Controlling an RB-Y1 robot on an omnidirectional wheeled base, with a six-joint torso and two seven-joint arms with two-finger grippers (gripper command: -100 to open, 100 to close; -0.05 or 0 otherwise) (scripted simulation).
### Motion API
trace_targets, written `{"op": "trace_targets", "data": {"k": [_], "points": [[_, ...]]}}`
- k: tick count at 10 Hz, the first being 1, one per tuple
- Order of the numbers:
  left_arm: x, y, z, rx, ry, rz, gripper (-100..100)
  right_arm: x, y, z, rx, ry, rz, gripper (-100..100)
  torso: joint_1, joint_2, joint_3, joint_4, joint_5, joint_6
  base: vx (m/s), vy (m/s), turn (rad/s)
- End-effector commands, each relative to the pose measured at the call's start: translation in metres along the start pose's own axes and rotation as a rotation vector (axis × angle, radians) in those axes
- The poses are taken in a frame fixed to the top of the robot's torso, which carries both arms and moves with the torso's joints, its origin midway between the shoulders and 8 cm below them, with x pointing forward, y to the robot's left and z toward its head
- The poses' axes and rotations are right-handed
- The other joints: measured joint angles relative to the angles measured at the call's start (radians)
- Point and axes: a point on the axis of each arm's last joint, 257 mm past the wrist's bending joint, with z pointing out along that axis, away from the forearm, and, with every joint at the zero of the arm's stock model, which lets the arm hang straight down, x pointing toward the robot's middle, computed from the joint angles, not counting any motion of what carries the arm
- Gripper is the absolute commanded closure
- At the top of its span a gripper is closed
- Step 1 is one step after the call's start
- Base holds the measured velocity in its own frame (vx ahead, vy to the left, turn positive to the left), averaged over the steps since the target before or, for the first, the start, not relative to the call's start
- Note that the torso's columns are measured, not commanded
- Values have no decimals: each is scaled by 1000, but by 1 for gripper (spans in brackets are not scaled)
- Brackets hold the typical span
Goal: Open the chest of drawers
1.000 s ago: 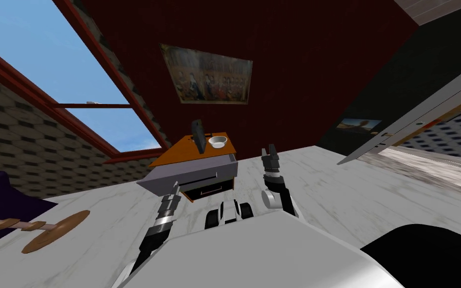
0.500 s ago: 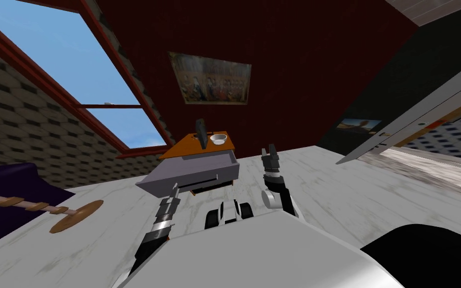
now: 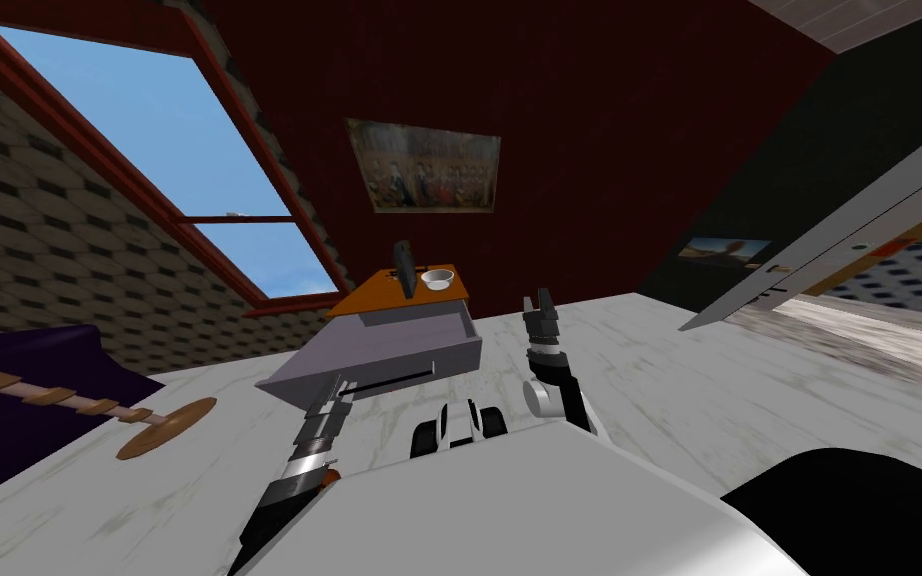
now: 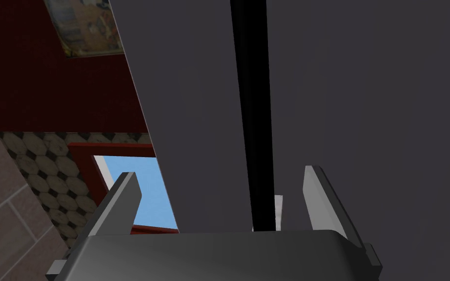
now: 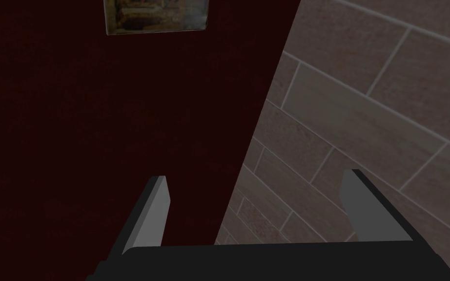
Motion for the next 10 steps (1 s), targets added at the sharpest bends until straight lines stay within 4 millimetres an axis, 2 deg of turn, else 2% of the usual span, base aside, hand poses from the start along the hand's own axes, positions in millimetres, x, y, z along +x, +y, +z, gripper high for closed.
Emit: {"op": "trace_targets", "data": {"k": [1,4,5,6,10], "points": [[-5,-17,-5,4,6,-3,-100,0,0,0,0,0,0,0,0,4,3,1,0,-1,52,-17,16],[-8,-34,-11,3,14,-8,-100,0,0,0,0,0,0,0,-2,10,5,4,-3,-2,39,-18,8],[-8,-25,-14,-16,10,-10,-100,0,0,0,0,0,0,0,-4,11,5,6,-6,-3,19,-9,6],[-9,-24,-15,-21,8,-13,0,0,0,0,0,0,0,0,-4,11,6,5,-4,-2,6,1,0],[-9,-19,-17,-36,4,-14,0,0,0,0,0,0,0,0,-2,6,3,2,-1,-1,0,0,0]]}}
